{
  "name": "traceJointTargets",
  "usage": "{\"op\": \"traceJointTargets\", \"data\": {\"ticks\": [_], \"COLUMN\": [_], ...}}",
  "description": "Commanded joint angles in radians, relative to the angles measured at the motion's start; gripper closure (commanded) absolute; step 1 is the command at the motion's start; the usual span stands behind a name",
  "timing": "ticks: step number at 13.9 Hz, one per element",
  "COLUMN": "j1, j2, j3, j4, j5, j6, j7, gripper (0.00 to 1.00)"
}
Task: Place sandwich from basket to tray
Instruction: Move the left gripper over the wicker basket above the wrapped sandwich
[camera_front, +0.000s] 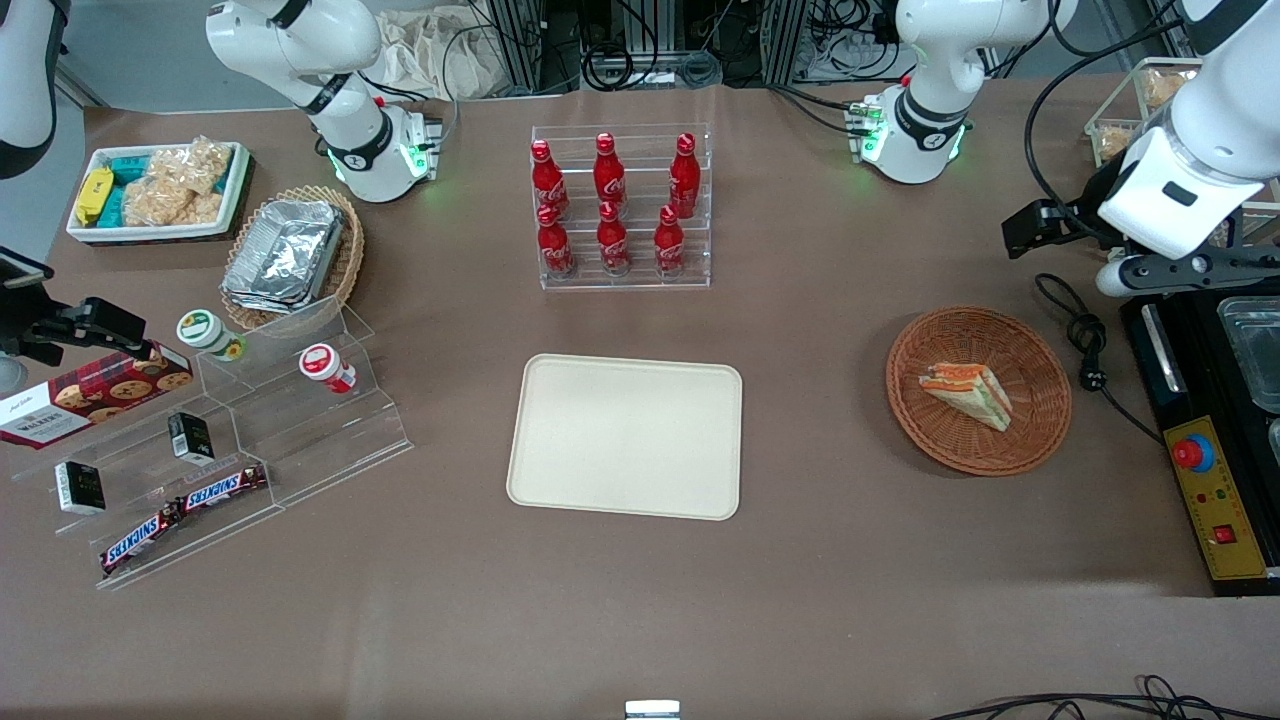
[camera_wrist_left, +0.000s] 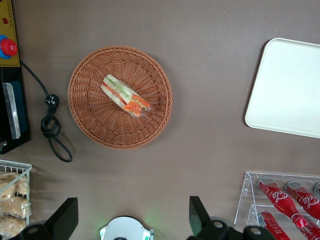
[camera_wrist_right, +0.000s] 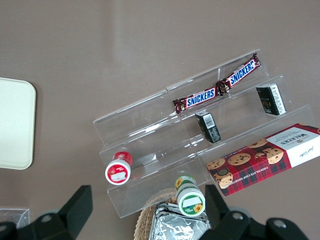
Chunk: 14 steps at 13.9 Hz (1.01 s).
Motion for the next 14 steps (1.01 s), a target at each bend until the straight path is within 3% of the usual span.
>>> {"op": "traceJointTargets", "data": {"ticks": [1, 6, 10, 14], "j1": [0.014, 0.014, 0.015, 0.014], "j2": [-0.015, -0.007, -0.007, -0.02], "j3": [-0.008, 0.004, 0.015, 0.044], "j4": [0.007, 0.01, -0.018, -0.151], "j5": [0.013, 0.0, -0.039, -0.043], "j6": [-0.025, -0.025, 0.001, 0.131], "j7": [0.015, -0.008, -0.231, -0.466], "gripper": [0.0, 0.0, 0.0, 0.0]}}
